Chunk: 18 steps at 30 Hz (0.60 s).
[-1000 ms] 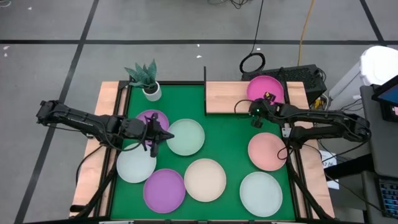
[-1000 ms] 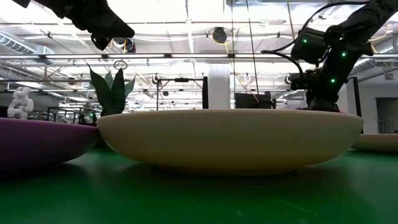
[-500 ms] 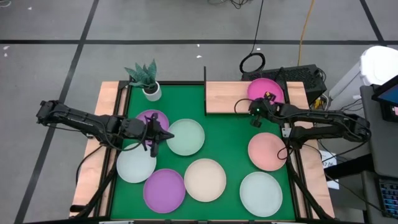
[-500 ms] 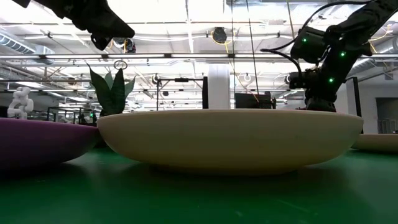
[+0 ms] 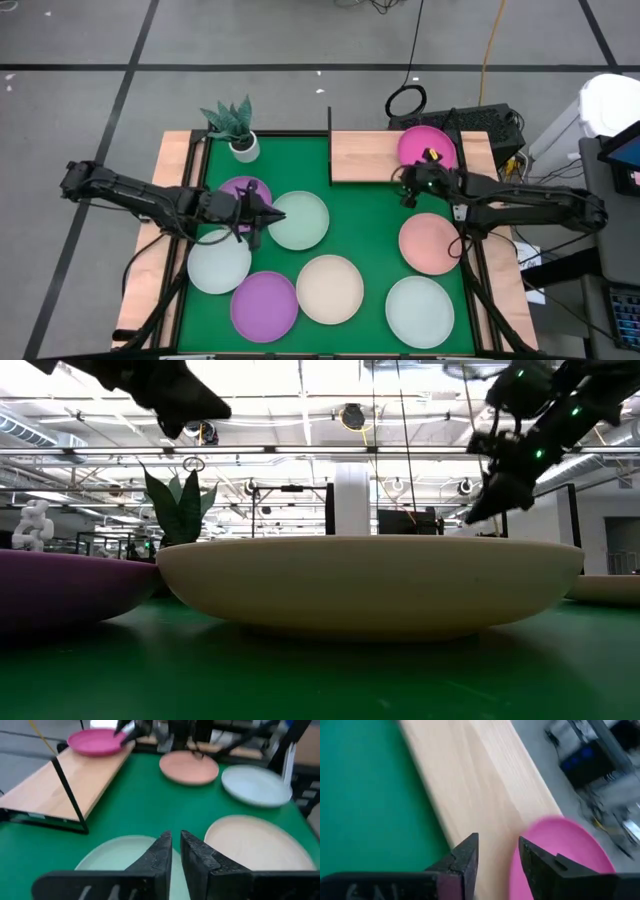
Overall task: Place and stack plates onto a shelf
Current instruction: Put the light green plate on the shelf
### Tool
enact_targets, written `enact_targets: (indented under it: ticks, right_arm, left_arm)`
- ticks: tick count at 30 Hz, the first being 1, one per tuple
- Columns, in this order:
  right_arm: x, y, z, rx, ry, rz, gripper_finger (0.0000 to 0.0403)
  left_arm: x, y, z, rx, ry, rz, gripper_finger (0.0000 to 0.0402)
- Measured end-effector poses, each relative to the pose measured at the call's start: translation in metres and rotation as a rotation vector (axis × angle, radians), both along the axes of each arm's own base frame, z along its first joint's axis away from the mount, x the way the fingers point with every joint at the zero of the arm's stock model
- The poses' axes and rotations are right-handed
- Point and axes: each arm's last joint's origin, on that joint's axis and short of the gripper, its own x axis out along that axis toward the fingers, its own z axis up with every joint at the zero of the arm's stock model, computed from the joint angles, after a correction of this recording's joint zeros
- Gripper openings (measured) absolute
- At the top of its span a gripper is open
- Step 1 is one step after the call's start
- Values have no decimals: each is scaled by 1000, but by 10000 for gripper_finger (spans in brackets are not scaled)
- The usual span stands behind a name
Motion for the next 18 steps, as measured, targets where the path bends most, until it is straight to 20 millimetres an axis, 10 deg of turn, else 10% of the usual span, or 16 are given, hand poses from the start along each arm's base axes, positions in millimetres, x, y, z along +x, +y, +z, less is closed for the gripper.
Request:
enact_targets:
  ticks: [18]
  right_arm:
    - [14, 47, 26, 88, -147, 304, 125]
  left_arm:
    - [52, -61, -41, 247, 389, -165, 99]
